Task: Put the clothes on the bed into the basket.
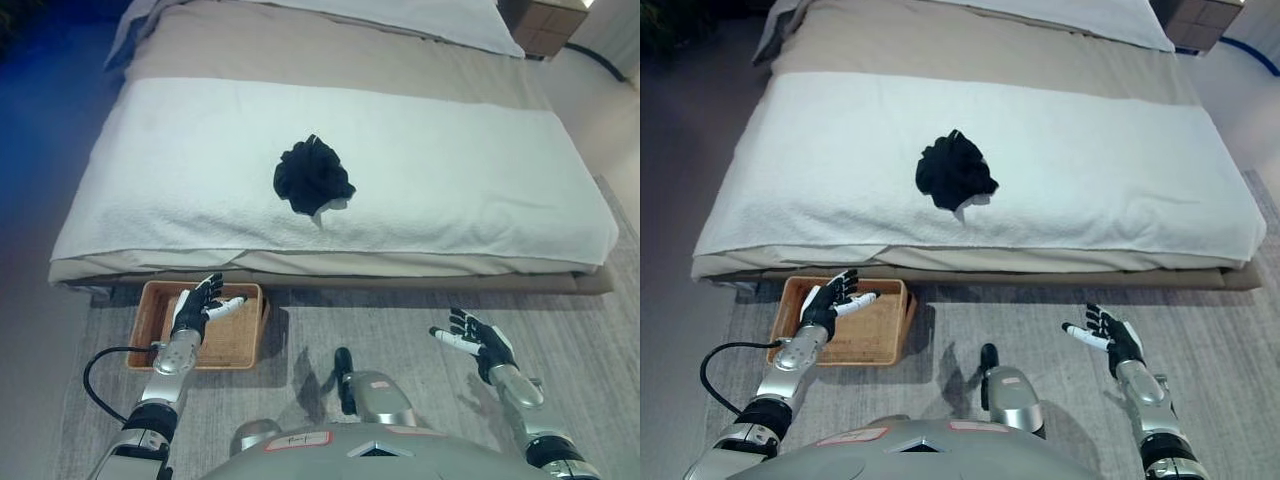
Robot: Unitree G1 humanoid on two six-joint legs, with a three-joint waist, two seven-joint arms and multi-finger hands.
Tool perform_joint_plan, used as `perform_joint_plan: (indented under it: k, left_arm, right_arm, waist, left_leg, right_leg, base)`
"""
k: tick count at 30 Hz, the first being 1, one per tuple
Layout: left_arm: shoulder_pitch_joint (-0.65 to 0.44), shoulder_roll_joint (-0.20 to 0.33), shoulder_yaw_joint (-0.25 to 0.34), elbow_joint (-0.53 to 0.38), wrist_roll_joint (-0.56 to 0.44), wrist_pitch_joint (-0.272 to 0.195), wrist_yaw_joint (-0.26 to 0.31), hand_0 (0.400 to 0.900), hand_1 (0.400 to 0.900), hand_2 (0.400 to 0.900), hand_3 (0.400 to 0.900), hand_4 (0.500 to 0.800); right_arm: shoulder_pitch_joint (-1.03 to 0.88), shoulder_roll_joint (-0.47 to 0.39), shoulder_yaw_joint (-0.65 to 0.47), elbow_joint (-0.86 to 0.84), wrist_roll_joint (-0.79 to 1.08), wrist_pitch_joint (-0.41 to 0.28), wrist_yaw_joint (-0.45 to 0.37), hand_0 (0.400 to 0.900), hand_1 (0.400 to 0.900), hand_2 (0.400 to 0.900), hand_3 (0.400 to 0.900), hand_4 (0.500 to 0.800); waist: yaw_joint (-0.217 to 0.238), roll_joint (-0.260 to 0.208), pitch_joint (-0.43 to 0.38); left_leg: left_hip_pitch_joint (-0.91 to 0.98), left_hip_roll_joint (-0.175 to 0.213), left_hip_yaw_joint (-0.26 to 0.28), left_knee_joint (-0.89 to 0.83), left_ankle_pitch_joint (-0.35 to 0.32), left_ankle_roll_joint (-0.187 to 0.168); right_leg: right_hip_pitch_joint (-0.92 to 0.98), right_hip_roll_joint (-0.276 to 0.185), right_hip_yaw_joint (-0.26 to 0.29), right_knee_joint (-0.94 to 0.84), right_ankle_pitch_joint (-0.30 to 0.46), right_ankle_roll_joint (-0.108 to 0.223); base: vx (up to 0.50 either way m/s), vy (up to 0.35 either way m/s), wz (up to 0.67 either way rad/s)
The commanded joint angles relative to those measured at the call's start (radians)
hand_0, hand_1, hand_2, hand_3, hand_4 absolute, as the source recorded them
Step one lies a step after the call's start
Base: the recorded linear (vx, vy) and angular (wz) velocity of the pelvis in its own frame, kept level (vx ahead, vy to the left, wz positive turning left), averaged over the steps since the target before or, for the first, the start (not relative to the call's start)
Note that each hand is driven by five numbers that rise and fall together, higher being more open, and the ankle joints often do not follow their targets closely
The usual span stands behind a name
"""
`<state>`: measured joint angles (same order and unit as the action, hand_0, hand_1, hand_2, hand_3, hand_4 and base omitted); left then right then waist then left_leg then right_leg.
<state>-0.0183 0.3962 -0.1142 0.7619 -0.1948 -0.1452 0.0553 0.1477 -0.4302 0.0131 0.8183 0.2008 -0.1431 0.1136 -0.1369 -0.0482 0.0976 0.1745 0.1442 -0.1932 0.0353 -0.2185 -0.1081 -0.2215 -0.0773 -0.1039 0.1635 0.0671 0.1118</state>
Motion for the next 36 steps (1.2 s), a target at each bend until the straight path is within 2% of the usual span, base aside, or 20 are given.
perform_joint_plan:
  k: [1, 5, 8, 9, 10, 12, 13, 15, 17, 19, 21, 24, 25, 27, 28, 30, 32, 33, 34, 36]
  left_arm:
    - [-0.059, 0.061, 0.030, -0.106, -0.034, -0.068, 0.023, 0.900, 0.900, 0.900, 0.900, 0.800]
    - [-0.097, 0.054, 0.019, -0.092, -0.051, -0.070, 0.030, 0.900, 0.900, 0.900, 0.900, 0.800]
    - [-0.125, 0.050, 0.013, -0.088, -0.064, -0.068, 0.033, 0.900, 0.900, 0.900, 0.900, 0.800]
    - [-0.135, 0.049, 0.011, -0.083, -0.074, -0.065, 0.032, 0.900, 0.900, 0.900, 0.900, 0.800]
    - [-0.147, 0.048, 0.006, -0.074, -0.083, -0.063, 0.030, 0.900, 0.900, 0.900, 0.900, 0.800]
    - [-0.165, 0.039, -0.003, -0.057, -0.105, -0.062, 0.028, 0.900, 0.900, 0.900, 0.900, 0.800]
    - [-0.175, 0.038, -0.011, -0.051, -0.106, -0.062, 0.027, 0.900, 0.900, 0.900, 0.900, 0.800]
    - [-0.184, 0.042, -0.024, -0.045, -0.102, -0.060, 0.027, 0.900, 0.900, 0.900, 0.900, 0.800]
    - [-0.181, 0.049, -0.029, -0.035, -0.102, -0.061, 0.030, 0.900, 0.900, 0.900, 0.900, 0.800]
    - [-0.173, 0.055, -0.026, -0.025, -0.104, -0.062, 0.029, 0.900, 0.900, 0.900, 0.900, 0.800]
    - [-0.160, 0.063, -0.016, -0.016, -0.105, -0.062, 0.029, 0.900, 0.900, 0.900, 0.900, 0.800]
    - [-0.130, 0.079, 0.011, -0.018, -0.100, -0.066, 0.030, 0.900, 0.900, 0.900, 0.900, 0.800]
    - [-0.120, 0.082, 0.019, -0.021, -0.101, -0.065, 0.028, 0.900, 0.900, 0.900, 0.900, 0.800]
    - [-0.106, 0.087, 0.038, -0.023, -0.101, -0.066, 0.030, 0.900, 0.900, 0.900, 0.900, 0.800]
    - [-0.083, 0.092, 0.056, -0.043, -0.102, -0.067, 0.032, 0.900, 0.900, 0.900, 0.900, 0.800]
    - [-0.067, 0.096, 0.074, -0.082, -0.106, -0.072, 0.041, 0.900, 0.900, 0.900, 0.900, 0.800]
    - [-0.058, 0.112, 0.094, -0.123, -0.096, -0.068, 0.047, 0.900, 0.900, 0.900, 0.900, 0.800]
    - [-0.048, 0.121, 0.105, -0.140, -0.094, -0.067, 0.052, 0.900, 0.900, 0.900, 0.900, 0.800]
    - [-0.039, 0.132, 0.124, -0.152, -0.085, -0.063, 0.061, 0.900, 0.900, 0.900, 0.900, 0.800]
    - [-0.037, 0.150, 0.150, -0.168, -0.063, -0.064, 0.077, 0.900, 0.900, 0.900, 0.900, 0.800]
  right_arm:
    - [-0.023, -0.101, -0.056, -0.038, 0.038, -0.064, -0.024, 0.900, 0.900, 0.900, 0.900, 0.800]
    - [-0.029, -0.128, -0.067, -0.018, 0.044, -0.068, -0.036, 0.900, 0.900, 0.900, 0.900, 0.800]
    - [-0.018, -0.141, -0.076, -0.027, 0.049, -0.070, -0.045, 0.900, 0.900, 0.900, 0.900, 0.800]
    - [-0.013, -0.146, -0.078, -0.030, 0.052, -0.071, -0.047, 0.900, 0.900, 0.900, 0.900, 0.800]
    - [-0.012, -0.147, -0.078, -0.030, 0.053, -0.070, -0.050, 0.900, 0.900, 0.900, 0.900, 0.800]
    - [-0.014, -0.149, -0.081, -0.038, 0.057, -0.067, -0.059, 0.900, 0.900, 0.900, 0.900, 0.800]
    - [-0.015, -0.149, -0.084, -0.035, 0.062, -0.067, -0.062, 0.900, 0.900, 0.900, 0.900, 0.800]
    - [-0.015, -0.147, -0.084, -0.041, 0.069, -0.067, -0.064, 0.900, 0.900, 0.900, 0.900, 0.800]
    - [-0.017, -0.146, -0.074, -0.050, 0.065, -0.070, -0.062, 0.900, 0.900, 0.900, 0.900, 0.800]
    - [-0.024, -0.146, -0.061, -0.048, 0.057, -0.074, -0.063, 0.900, 0.900, 0.900, 0.900, 0.800]
    - [-0.030, -0.142, -0.048, -0.052, 0.052, -0.080, -0.062, 0.900, 0.900, 0.900, 0.900, 0.800]
    - [-0.048, -0.133, -0.022, -0.065, 0.050, -0.086, -0.058, 0.900, 0.900, 0.900, 0.900, 0.800]
    - [-0.056, -0.129, -0.012, -0.061, 0.046, -0.087, -0.056, 0.900, 0.900, 0.900, 0.900, 0.800]
    - [-0.073, -0.123, 0.002, -0.073, 0.041, -0.081, -0.047, 0.900, 0.900, 0.900, 0.900, 0.800]
    - [-0.082, -0.120, 0.010, -0.096, 0.034, -0.074, -0.038, 0.900, 0.900, 0.900, 0.900, 0.800]
    - [-0.088, -0.114, 0.019, -0.102, 0.015, -0.070, -0.035, 0.900, 0.900, 0.900, 0.900, 0.800]
    - [-0.108, -0.107, 0.014, -0.117, 0.006, -0.055, -0.028, 0.900, 0.900, 0.900, 0.900, 0.800]
    - [-0.121, -0.102, 0.023, -0.114, 0.001, -0.049, -0.023, 0.900, 0.900, 0.900, 0.900, 0.800]
    - [-0.138, -0.099, 0.029, -0.123, 0.000, -0.046, -0.021, 0.900, 0.900, 0.900, 0.900, 0.800]
    - [-0.164, -0.097, 0.040, -0.136, -0.006, -0.042, -0.016, 0.900, 0.900, 0.900, 0.900, 0.800]
  waist:
    - [-0.005, 0.004, -0.031]
    - [-0.018, 0.020, -0.031]
    - [-0.022, 0.003, -0.020]
    - [-0.011, -0.001, -0.012]
    - [-0.006, -0.022, -0.007]
    - [0.014, -0.041, 0.013]
    - [0.022, -0.051, 0.021]
    - [0.055, -0.072, 0.039]
    - [0.084, -0.083, 0.053]
    - [0.116, -0.068, 0.061]
    - [0.147, -0.051, 0.063]
    - [0.192, -0.034, 0.052]
    - [0.201, -0.030, 0.048]
    - [0.213, -0.018, 0.035]
    - [0.225, -0.010, 0.023]
    - [0.246, -0.004, 0.007]
    - [0.267, -0.013, -0.001]
    - [0.272, -0.015, 0.001]
    - [0.281, -0.016, 0.003]
    - [0.297, -0.025, 0.002]
  left_leg:
    - [0.120, 0.087, 0.032, 0.055, 0.232, -0.043]
    - [0.075, 0.116, 0.047, 0.110, 0.357, -0.054]
    - [-0.003, 0.104, 0.077, 0.279, 0.458, -0.048]
    - [-0.042, 0.102, 0.093, 0.379, 0.467, -0.041]
    - [-0.080, 0.078, 0.100, 0.433, 0.480, -0.028]
    - [-0.151, 0.044, 0.113, 0.495, 0.458, -0.004]
    - [-0.199, 0.043, 0.129, 0.492, 0.443, 0.006]
    - [-0.311, 0.024, 0.138, 0.469, 0.391, 0.026]
    - [-0.407, 0.031, 0.130, 0.403, 0.364, 0.026]
    - [-0.455, 0.047, 0.107, 0.250, 0.379, 0.011]
    - [-0.473, 0.059, 0.083, 0.089, 0.423, -0.002]
    - [-0.503, 0.053, 0.033, -0.072, 0.449, -0.016]
    - [-0.497, 0.052, 0.036, -0.085, 0.454, -0.023]
    - [-0.484, 0.058, 0.074, -0.070, 0.461, -0.029]
    - [-0.482, 0.060, 0.084, -0.046, 0.447, -0.020]
    - [-0.473, 0.048, 0.109, -0.024, 0.457, -0.016]
    - [-0.482, 0.021, 0.158, 0.052, 0.412, 0.007]
    - [-0.470, 0.018, 0.182, 0.060, 0.397, 0.016]
    - [-0.459, 0.025, 0.213, 0.059, 0.386, 0.018]
    - [-0.440, 0.031, 0.266, 0.051, 0.362, 0.006]
  right_leg:
    - [-0.165, -0.050, 0.025, -0.052, 0.156, 0.057]
    - [-0.162, -0.001, 0.024, -0.028, 0.094, 0.019]
    - [-0.113, 0.026, 0.032, -0.015, 0.045, -0.036]
    - [-0.080, 0.046, 0.037, -0.012, 0.019, -0.055]
    - [-0.049, 0.046, 0.048, -0.021, 0.012, -0.071]
    - [0.004, 0.051, 0.063, -0.032, -0.002, -0.085]
    - [0.026, 0.048, 0.068, -0.040, -0.008, -0.086]
    - [0.071, 0.046, 0.087, -0.051, -0.024, -0.089]
    - [0.114, 0.050, 0.105, -0.055, -0.045, -0.081]
    - [0.157, 0.067, 0.121, -0.059, -0.075, -0.069]
    - [0.203, 0.084, 0.141, -0.063, -0.107, -0.061]
    - [0.275, 0.096, 0.200, -0.063, -0.162, -0.054]
    - [0.297, 0.092, 0.217, -0.058, -0.181, -0.052]
    - [0.340, 0.073, 0.239, -0.058, -0.210, -0.042]
    - [0.355, 0.055, 0.251, -0.053, -0.229, -0.031]
    - [0.379, -0.002, 0.255, -0.048, -0.239, -0.005]
    - [0.366, -0.092, 0.234, 0.004, -0.168, 0.042]
    - [0.333, -0.119, 0.230, 0.036, -0.139, 0.060]
    - [0.301, -0.147, 0.201, 0.047, -0.110, 0.072]
    - [0.266, -0.201, 0.090, -0.018, -0.046, 0.102]
  base:
    - [0.18, -0.185, -0.09]
    - [0.18, -0.198, -0.05]
    - [0.21, -0.265, 0.02]
    - [0.25, -0.345, 0.06]
    - [0.28, -0.322, -0.01]
    - [0.24, -0.243, 0.00]
    - [0.21, -0.139, -0.03]
    - [0.22, -0.077, -0.12]
    - [0.27, 0.003, -0.29]
    - [0.34, 0.092, -0.49]
    - [0.39, 0.095, -0.60]
    - [0.43, 0.102, -0.90]
    - [0.39, 0.164, -0.89]
    - [0.34, 0.232, -0.79]
    - [0.32, 0.300, -0.88]
    - [0.28, 0.328, -0.78]
    - [0.24, 0.300, -0.87]
    - [0.14, 0.210, -1.10]
    - [0.06, 0.150, -0.97]
    - [-0.04, 0.081, -0.74]
